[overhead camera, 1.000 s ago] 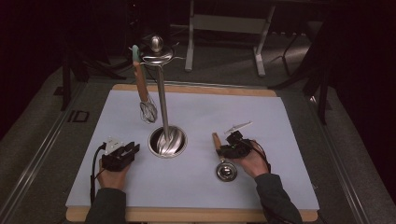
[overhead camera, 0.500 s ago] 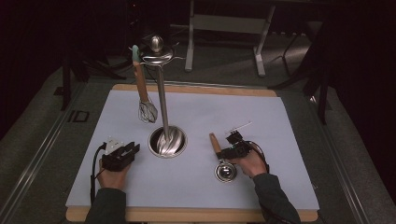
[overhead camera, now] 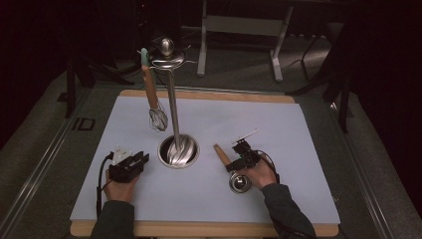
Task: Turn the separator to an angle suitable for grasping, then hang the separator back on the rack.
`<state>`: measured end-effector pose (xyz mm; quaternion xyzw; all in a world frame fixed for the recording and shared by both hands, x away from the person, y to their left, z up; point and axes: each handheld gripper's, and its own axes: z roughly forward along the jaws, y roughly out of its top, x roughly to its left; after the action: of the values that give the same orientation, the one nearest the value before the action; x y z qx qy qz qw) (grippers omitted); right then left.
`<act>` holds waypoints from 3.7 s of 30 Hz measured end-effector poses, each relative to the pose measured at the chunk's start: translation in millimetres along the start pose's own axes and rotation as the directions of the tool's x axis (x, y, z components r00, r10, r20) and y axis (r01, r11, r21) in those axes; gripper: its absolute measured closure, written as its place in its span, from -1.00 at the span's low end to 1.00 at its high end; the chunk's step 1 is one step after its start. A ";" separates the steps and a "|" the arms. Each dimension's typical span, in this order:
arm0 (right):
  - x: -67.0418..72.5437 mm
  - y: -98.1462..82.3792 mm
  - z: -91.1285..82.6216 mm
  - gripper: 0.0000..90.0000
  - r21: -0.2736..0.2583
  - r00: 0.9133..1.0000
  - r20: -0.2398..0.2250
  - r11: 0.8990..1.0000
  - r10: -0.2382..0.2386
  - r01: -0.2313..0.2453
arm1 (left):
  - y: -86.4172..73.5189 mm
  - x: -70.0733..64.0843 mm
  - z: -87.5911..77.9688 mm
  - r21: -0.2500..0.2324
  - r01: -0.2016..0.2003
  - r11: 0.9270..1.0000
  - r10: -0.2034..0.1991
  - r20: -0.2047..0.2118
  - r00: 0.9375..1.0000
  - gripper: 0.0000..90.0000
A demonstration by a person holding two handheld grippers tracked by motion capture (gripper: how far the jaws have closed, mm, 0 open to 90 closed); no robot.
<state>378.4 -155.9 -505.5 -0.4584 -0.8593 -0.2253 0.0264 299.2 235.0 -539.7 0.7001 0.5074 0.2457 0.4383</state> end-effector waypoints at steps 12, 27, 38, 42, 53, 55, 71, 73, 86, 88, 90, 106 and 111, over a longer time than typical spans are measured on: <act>6.4 6.1 -4.5 0.57 -0.010 0.999 0.007 0.999 -0.034 0.034 | 0.0 0.3 0.3 0.000 0.002 1.000 -0.002 0.002 1.000 0.57; 5.0 2.3 -15.2 0.57 -0.094 0.998 -0.040 0.994 -0.052 0.048 | 0.1 0.6 0.3 0.000 0.005 1.000 -0.005 0.002 1.000 0.56; 4.8 1.8 -19.8 0.57 -0.131 0.997 -0.057 0.991 -0.046 0.038 | 0.1 0.5 0.2 0.001 0.005 1.000 -0.005 0.000 1.000 0.56; 6.2 2.0 -21.7 0.57 -0.148 0.997 -0.056 0.988 -0.058 0.050 | 0.1 0.6 0.3 0.000 0.007 1.000 -0.007 0.000 1.000 0.56; 13.5 3.9 -27.3 0.57 -0.199 0.992 -0.067 0.976 -0.106 0.090 | 0.0 0.5 -0.1 -0.003 0.006 1.000 -0.006 -0.002 1.000 0.56; 16.3 4.3 -28.4 0.57 -0.208 0.991 -0.065 0.973 -0.115 0.100 | 0.0 0.6 0.0 -0.002 0.006 1.000 -0.006 -0.002 1.000 0.56; 35.0 8.0 -43.5 0.57 -0.315 0.982 -0.052 0.936 -0.184 0.159 | -0.1 0.5 0.0 -0.003 0.007 1.000 -0.007 -0.002 1.000 0.56; 37.1 8.0 -45.5 0.57 -0.328 0.981 -0.048 0.931 -0.187 0.162 | -0.1 0.4 0.0 -0.003 0.007 1.000 -0.007 -0.002 1.000 0.56; 51.7 11.3 -58.4 0.57 -0.381 0.974 -0.040 0.905 -0.221 0.190 | 0.0 0.5 -0.1 -0.003 0.005 1.000 -0.005 -0.001 1.000 0.56; 53.2 12.0 -59.1 0.57 -0.386 0.973 -0.031 0.901 -0.227 0.198 | 0.0 0.6 -0.2 -0.001 0.003 1.000 -0.003 -0.001 1.000 0.56; 54.4 12.6 -59.9 0.57 -0.390 0.973 -0.031 0.899 -0.228 0.198 | 0.0 0.6 -0.2 -0.002 0.003 1.000 -0.003 -0.002 1.000 0.56; 66.2 18.0 -68.6 0.57 -0.433 0.967 -0.027 0.875 -0.253 0.217 | -0.1 0.3 -0.1 -0.004 0.008 1.000 -0.008 -0.001 1.000 0.56; 68.6 19.7 -71.3 0.57 -0.443 0.967 -0.030 0.870 -0.255 0.216 | -0.1 0.5 -0.1 -0.004 0.006 1.000 -0.006 -0.001 1.000 0.56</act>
<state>342.9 -122.6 -417.1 -0.3343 -0.8344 -0.4332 -0.0667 299.3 235.5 -539.8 0.6976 0.5091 0.2459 0.4401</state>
